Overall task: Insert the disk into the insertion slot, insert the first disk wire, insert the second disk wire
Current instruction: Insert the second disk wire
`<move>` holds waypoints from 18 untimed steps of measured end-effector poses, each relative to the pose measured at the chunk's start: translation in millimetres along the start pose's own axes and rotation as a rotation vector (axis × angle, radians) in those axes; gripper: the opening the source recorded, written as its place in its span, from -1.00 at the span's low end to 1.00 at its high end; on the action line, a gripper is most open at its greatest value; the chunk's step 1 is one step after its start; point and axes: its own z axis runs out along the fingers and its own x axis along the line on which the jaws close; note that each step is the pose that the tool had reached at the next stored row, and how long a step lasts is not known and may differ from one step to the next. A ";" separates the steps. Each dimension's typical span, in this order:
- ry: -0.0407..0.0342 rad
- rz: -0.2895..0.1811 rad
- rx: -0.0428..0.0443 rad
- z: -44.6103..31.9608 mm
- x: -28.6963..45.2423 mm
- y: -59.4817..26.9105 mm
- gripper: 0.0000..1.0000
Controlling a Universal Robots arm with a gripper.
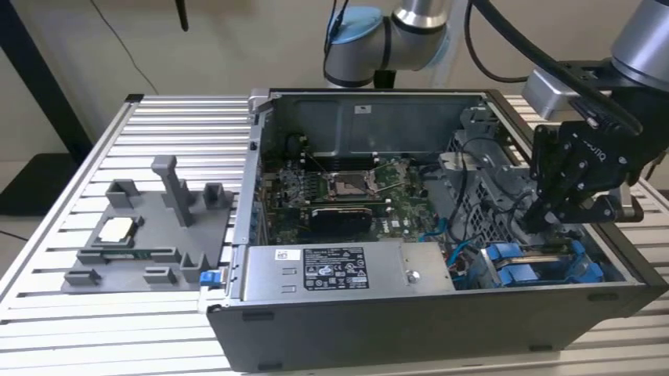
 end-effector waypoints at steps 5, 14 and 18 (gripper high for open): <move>0.0002 0.000 0.0000 0.7 1.9 -1.0 -0.68; 0.0013 0.000 0.0000 0.9 2.5 -1.7 -0.68; 0.0011 0.000 0.0000 1.4 2.9 -2.7 -0.68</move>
